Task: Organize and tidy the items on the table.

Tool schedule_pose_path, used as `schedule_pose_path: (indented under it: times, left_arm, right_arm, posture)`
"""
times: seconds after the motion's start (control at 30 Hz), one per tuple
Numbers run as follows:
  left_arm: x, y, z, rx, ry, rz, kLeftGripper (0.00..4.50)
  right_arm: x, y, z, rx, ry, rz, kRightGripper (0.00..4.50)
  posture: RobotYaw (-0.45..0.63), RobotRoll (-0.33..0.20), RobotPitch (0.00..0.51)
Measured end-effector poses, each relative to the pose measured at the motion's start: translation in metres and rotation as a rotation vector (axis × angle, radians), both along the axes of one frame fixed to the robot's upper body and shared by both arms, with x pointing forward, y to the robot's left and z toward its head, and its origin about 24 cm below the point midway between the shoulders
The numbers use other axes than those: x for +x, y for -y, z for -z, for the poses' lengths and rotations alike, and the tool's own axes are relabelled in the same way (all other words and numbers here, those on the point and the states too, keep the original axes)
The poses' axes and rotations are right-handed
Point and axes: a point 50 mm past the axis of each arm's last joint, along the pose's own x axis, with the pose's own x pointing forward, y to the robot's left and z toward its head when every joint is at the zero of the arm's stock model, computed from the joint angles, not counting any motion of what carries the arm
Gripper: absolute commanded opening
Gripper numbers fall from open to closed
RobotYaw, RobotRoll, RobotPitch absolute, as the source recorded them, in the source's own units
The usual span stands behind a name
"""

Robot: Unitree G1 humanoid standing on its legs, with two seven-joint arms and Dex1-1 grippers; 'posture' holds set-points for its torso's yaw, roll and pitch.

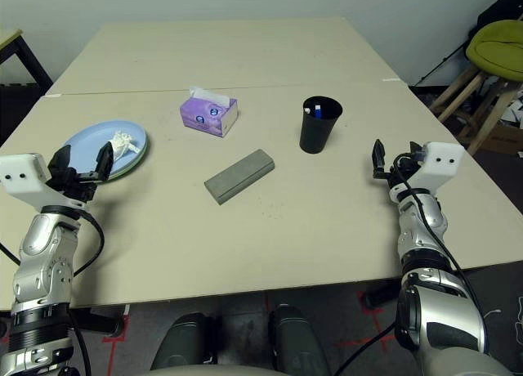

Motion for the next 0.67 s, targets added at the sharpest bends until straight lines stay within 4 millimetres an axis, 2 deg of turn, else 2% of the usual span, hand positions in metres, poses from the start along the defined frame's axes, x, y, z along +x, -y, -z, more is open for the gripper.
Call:
schedule_pose_path:
  times: [0.43, 0.67]
  left_arm:
    - [-0.0023, 0.0006, 0.0019, -0.006, 0.008, 0.01, 4.5]
    - [-0.0037, 0.0, 0.0031, -0.003, 0.008, 0.004, 4.5]
  right_arm:
    - [-0.001, 0.0003, -0.0004, -0.008, 0.01, 0.0, 4.47]
    - [-0.0011, -0.0002, -0.0008, -0.016, 0.018, -0.004, 4.47]
  posture:
    - [0.09, 0.0, 0.016]
    - [0.1, 0.0, 0.026]
